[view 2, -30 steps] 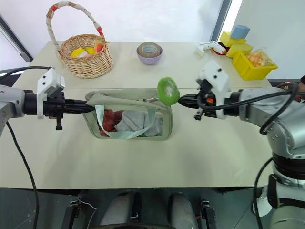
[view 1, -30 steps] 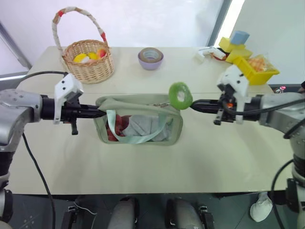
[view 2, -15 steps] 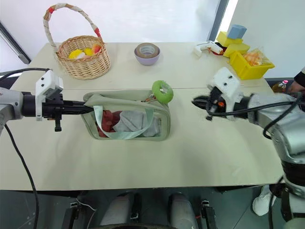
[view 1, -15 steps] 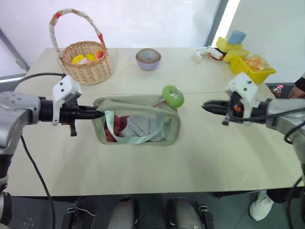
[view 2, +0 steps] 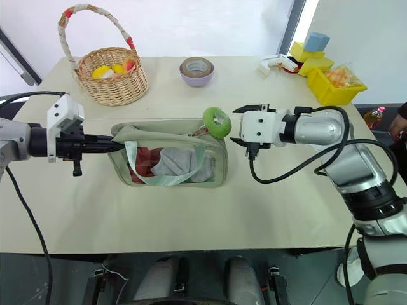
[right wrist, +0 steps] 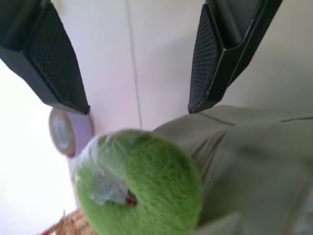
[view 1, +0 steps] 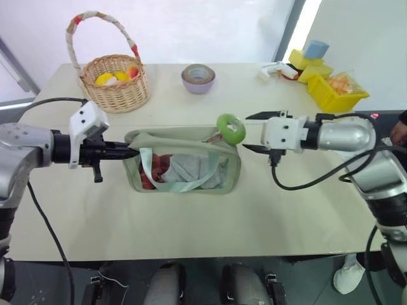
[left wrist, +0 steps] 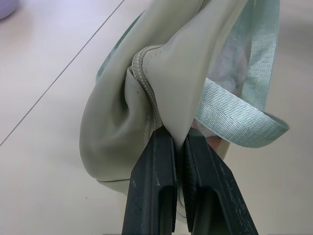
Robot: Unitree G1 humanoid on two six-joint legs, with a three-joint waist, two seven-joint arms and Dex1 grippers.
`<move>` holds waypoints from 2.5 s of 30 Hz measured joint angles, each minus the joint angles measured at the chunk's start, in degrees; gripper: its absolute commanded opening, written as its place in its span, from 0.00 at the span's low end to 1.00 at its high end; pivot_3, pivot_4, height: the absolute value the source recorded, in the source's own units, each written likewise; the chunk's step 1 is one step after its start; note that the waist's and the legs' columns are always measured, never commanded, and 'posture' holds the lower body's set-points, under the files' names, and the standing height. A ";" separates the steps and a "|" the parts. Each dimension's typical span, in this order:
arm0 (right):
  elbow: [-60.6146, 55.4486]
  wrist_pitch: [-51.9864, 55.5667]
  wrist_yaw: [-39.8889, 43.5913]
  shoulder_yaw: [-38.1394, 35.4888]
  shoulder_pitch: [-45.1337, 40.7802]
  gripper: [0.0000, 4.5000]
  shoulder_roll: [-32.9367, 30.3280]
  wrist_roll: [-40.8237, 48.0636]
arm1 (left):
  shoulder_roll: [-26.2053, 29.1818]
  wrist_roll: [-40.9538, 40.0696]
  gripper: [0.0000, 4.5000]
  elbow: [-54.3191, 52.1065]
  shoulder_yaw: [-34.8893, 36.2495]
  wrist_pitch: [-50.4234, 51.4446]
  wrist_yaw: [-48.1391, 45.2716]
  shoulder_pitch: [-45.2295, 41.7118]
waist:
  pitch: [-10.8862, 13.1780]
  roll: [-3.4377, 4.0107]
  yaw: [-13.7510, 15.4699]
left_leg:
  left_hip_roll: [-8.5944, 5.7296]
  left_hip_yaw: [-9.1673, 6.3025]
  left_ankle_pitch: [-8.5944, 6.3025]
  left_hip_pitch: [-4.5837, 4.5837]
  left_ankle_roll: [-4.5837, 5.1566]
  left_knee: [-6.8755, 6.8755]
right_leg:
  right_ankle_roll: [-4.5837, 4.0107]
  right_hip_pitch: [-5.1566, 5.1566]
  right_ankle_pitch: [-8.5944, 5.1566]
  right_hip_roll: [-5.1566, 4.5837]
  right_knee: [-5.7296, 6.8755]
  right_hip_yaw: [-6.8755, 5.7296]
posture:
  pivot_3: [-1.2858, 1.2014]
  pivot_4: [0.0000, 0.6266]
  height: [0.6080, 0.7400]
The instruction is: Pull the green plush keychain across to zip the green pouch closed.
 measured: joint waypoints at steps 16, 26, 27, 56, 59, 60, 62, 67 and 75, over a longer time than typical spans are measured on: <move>5.58 -17.42 0.94 -1.27 -3.50 0.74 1.95 -4.53 | 0.46 -0.42 0.00 -0.75 0.89 0.19 0.16 1.05 | 0.02 0.02 -0.13 | 0.02 0.00 0.03 0.02 -0.05 0.00 | 0.00 0.02 0.00 0.00 0.01 -0.01 | 0.52 0.24 0.99; 5.39 -17.58 4.72 -1.24 -2.45 0.16 2.70 -2.80 | 0.46 0.11 0.00 0.33 -0.02 -0.11 -0.35 -0.11 | 0.02 0.03 -0.10 | 0.02 0.00 0.04 0.02 -0.08 0.00 | 0.00 0.03 0.00 -0.01 0.02 0.00 | 0.52 0.24 0.99; 5.24 -17.26 5.08 -1.24 -2.36 0.05 2.78 -2.55 | 0.46 0.11 0.00 0.34 -0.02 -0.11 -0.43 -0.11 | 0.02 0.03 -0.10 | 0.02 0.00 0.04 0.02 -0.08 0.00 | 0.00 0.03 0.00 -0.01 0.02 -0.01 | 0.52 0.24 0.99; -2.68 -12.22 3.15 -4.32 27.51 0.02 -0.61 -3.69 | 0.08 0.17 0.00 0.64 -1.63 -1.08 -1.34 -0.62 | 0.00 0.02 0.28 | 0.00 0.03 -0.01 0.56 0.02 -0.08 | -0.01 0.52 -0.02 -0.01 -0.04 0.01 | 0.52 0.24 0.99; 0.53 -13.63 3.49 -5.86 24.92 0.02 -3.08 -3.36 | 0.11 0.09 0.00 0.31 -1.35 -1.07 -1.34 -0.28 | 0.01 0.04 0.29 | 0.00 0.04 -0.02 0.60 0.02 -0.10 | 0.03 0.57 -0.04 -0.03 -0.04 0.03 | 0.52 0.24 0.99; 2.16 -14.22 3.79 -6.72 23.16 0.02 -4.42 -3.11 | 0.13 0.10 0.00 0.19 -1.27 -1.05 -1.27 -0.21 | 0.02 0.04 0.28 | 0.00 0.05 -0.02 0.60 0.02 -0.09 | 0.03 0.59 -0.04 -0.03 -0.06 0.04 | 0.52 0.24 0.99; 5.70 -15.09 4.37 -8.70 18.28 0.02 -6.42 -2.42 | 0.16 0.10 0.00 0.13 -1.04 -1.04 -1.05 0.01 | 0.02 0.04 0.24 | 0.00 0.05 -0.02 0.61 0.02 -0.10 | 0.03 0.58 -0.04 -0.03 -0.08 0.03 | 0.52 0.24 0.99; 10.20 -16.58 4.58 -11.90 8.08 0.02 -8.14 -0.61 | 0.26 0.08 0.00 0.09 0.12 -1.13 -0.78 1.11 | 0.03 0.06 0.23 | 0.02 0.06 -0.01 0.61 0.01 -0.15 | 0.04 0.56 -0.05 -0.03 -0.08 0.03 | 0.52 0.24 0.99; 9.81 -15.75 3.98 -12.73 8.27 0.02 -8.07 -0.27 | 0.18 0.11 0.00 0.16 0.17 -1.24 -0.79 1.02 | 0.03 0.06 0.30 | 0.01 0.07 -0.02 0.61 0.02 -0.15 | 0.04 0.57 -0.05 -0.05 -0.08 0.03 | 0.52 0.24 0.99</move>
